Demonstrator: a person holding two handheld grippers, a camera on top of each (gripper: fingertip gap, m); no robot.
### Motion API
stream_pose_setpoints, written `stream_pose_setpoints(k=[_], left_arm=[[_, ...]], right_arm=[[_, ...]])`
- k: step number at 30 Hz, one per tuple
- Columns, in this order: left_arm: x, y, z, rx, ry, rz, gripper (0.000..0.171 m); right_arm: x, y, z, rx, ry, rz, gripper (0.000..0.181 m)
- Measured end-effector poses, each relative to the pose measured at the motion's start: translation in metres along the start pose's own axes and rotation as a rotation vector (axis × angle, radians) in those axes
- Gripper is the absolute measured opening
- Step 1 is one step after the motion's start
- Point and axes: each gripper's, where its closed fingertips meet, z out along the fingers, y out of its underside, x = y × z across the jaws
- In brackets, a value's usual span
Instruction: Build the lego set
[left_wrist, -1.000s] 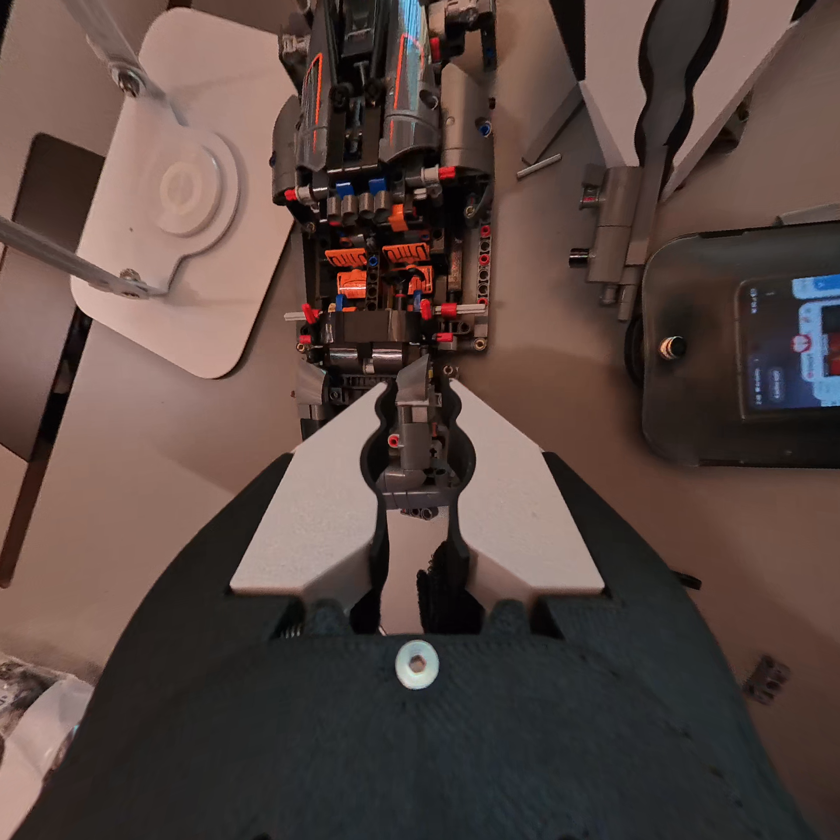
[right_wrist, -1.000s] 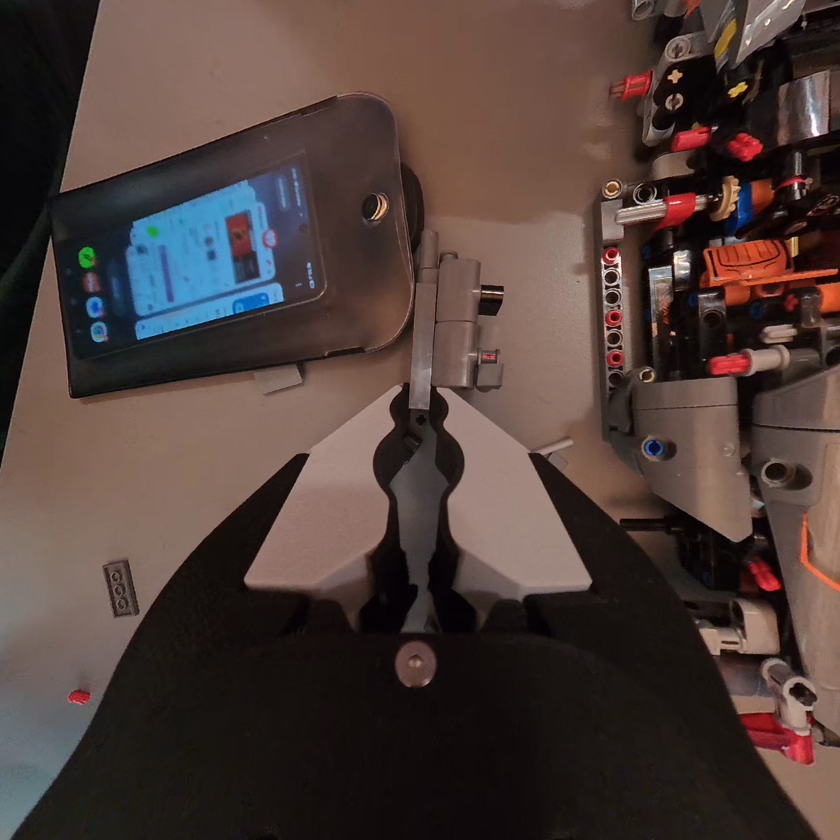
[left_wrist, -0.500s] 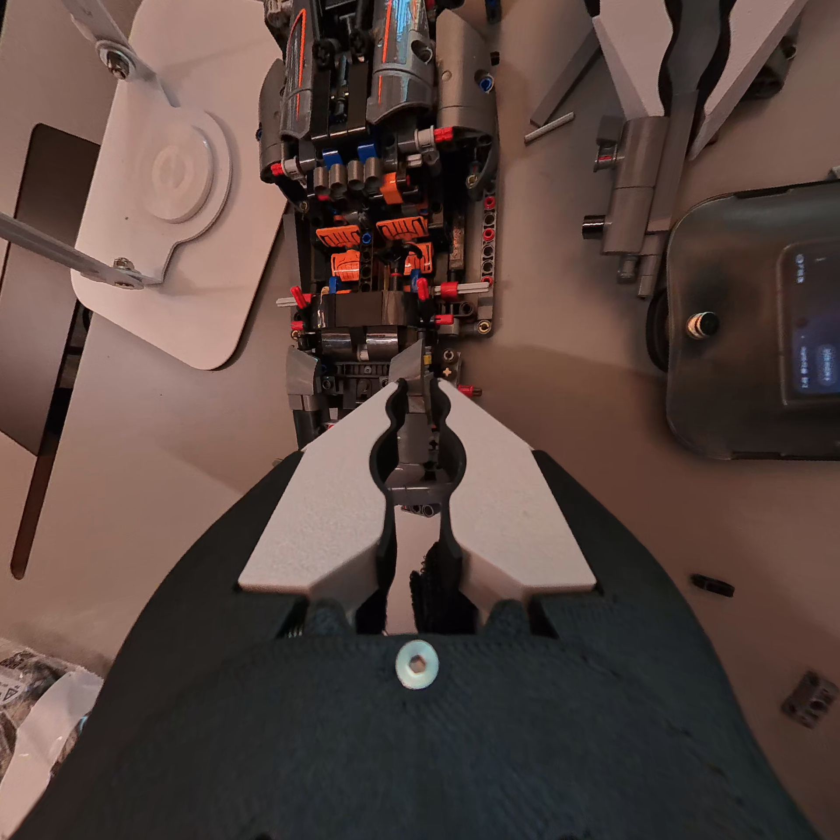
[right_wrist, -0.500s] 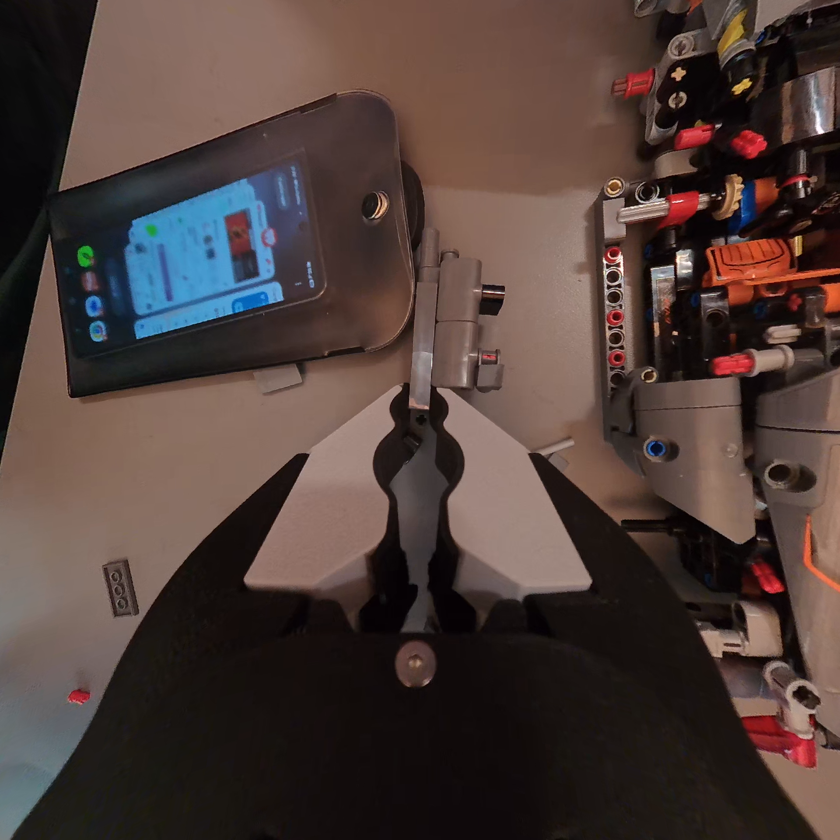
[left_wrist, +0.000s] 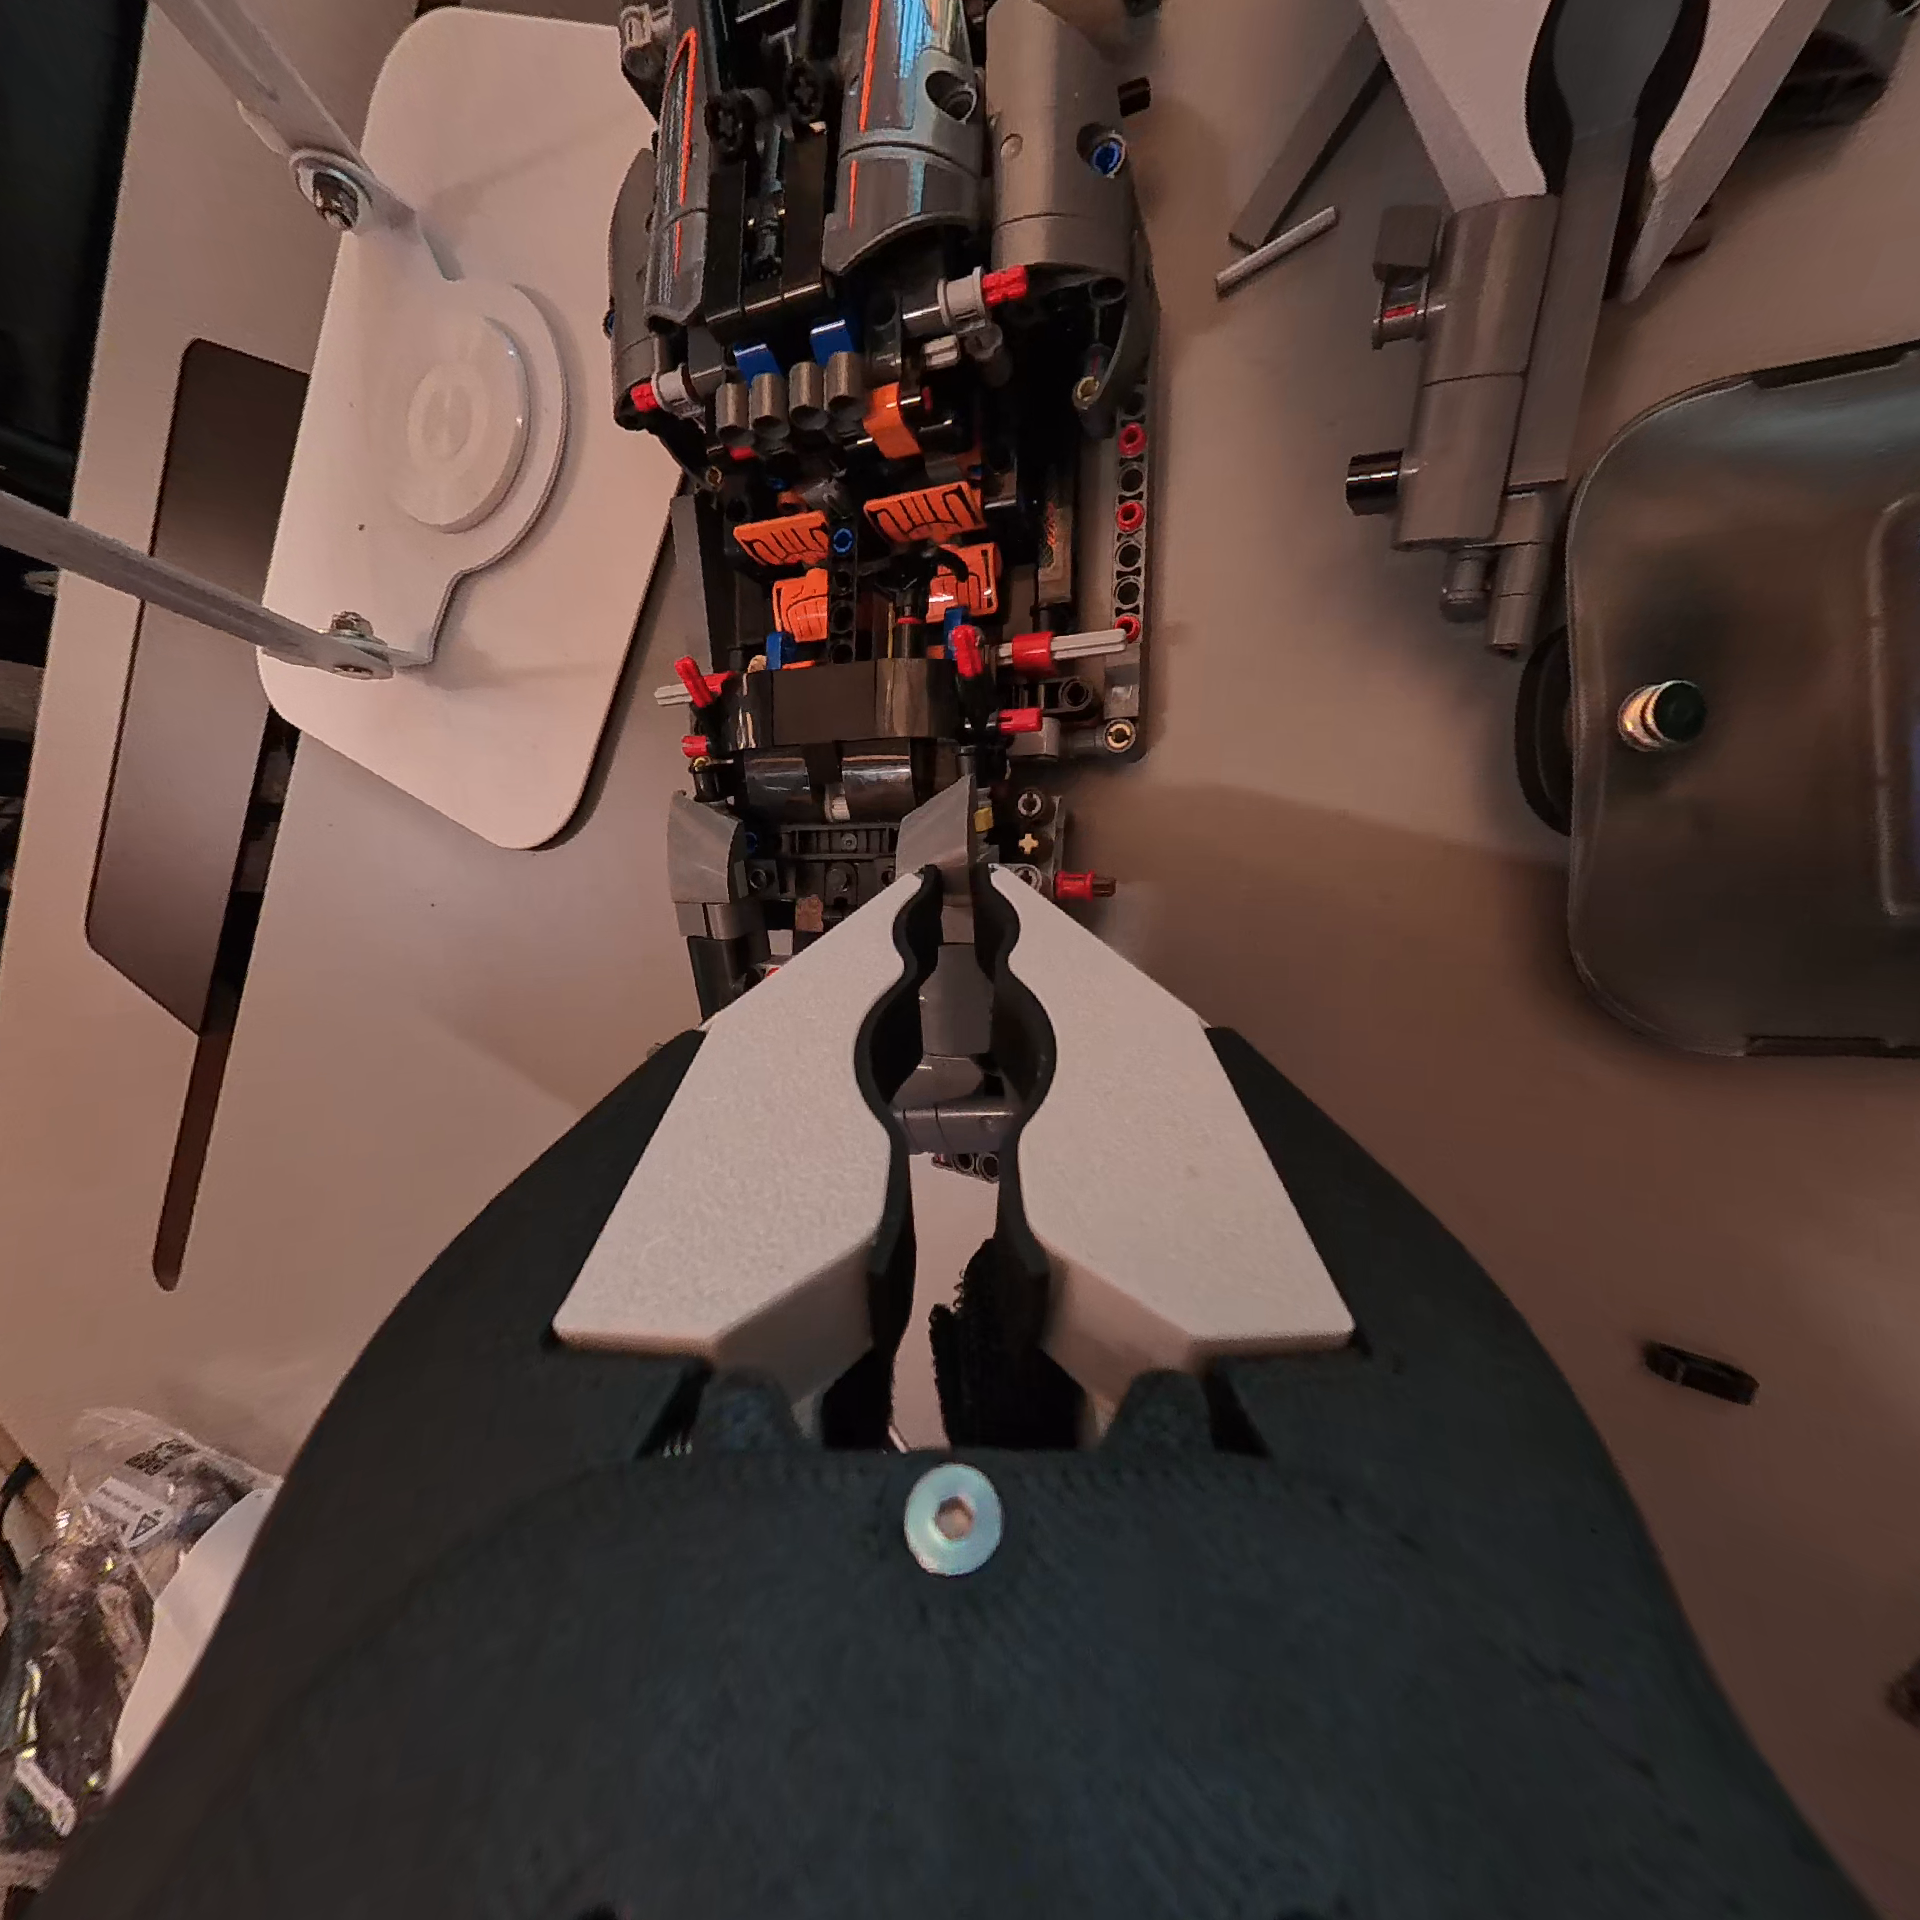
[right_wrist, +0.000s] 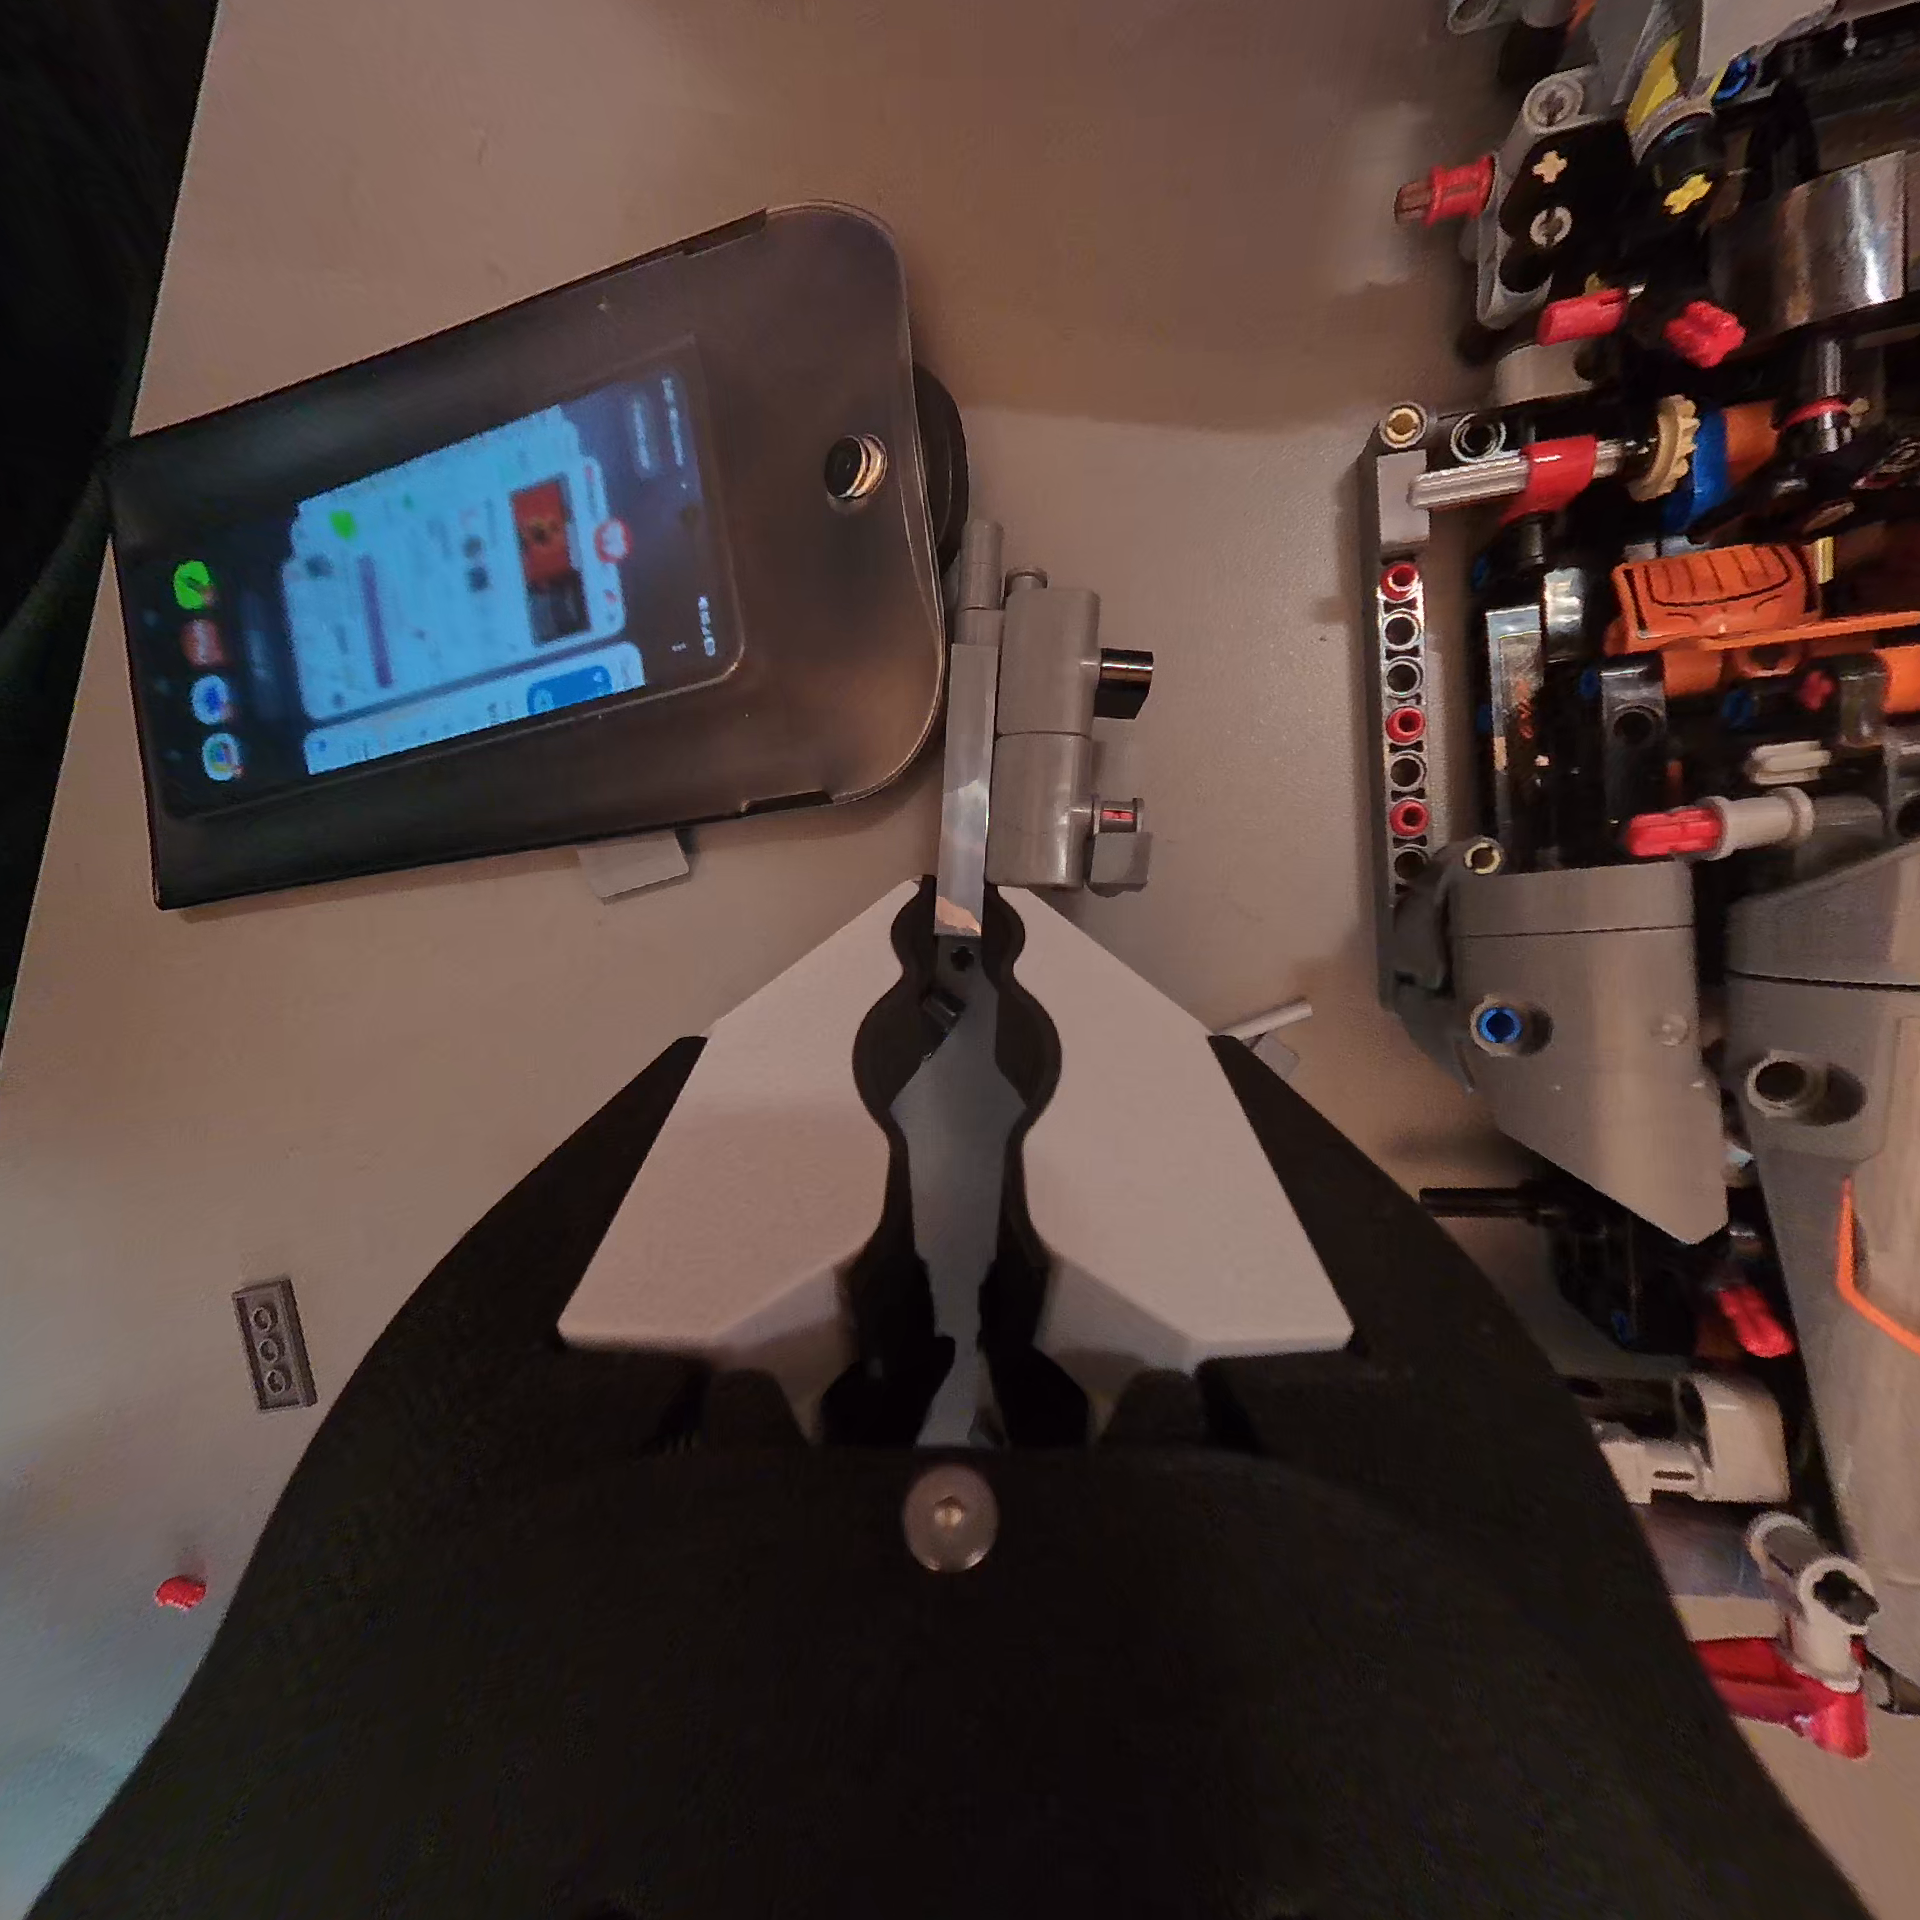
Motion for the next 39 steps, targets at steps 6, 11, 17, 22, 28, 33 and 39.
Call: stream_pose_setpoints(k=[6, 11, 17, 22, 28, 33, 39], left_arm=[[0.0, -0.001, 0.001, 0.009, -0.033, 0.003, 0.004], [0.003, -0.003, 0.003, 0.027, -0.119, 0.045, 0.015], [0.003, -0.001, 0.012, 0.018, -0.237, 0.085, 0.034], [-0.004, -0.002, 0.01, 0.014, -0.336, 0.122, 0.019], [-0.005, -0.001, 0.008, -0.009, -0.439, 0.206, 0.02], [-0.004, 0.003, 0.007, -0.022, -0.496, 0.246, 0.023], [-0.006, 0.002, 0.008, -0.011, -0.51, 0.222, 0.023]], right_arm=[[0.0, 0.0, 0.0, -0.001, 0.001, 0.0, 0.005], [0.0, 0.0, 0.0, -0.001, 0.002, -0.001, 0.005], [0.0, 0.0, 0.0, -0.002, 0.003, -0.002, 0.005], [0.0, 0.0, -0.001, -0.001, 0.004, -0.002, 0.005], [0.0, 0.0, -0.001, -0.001, 0.004, -0.003, 0.005], [0.0, 0.0, -0.001, -0.001, 0.005, -0.004, 0.005], [0.0, 0.0, 0.0, -0.003, 0.006, -0.004, 0.005]])
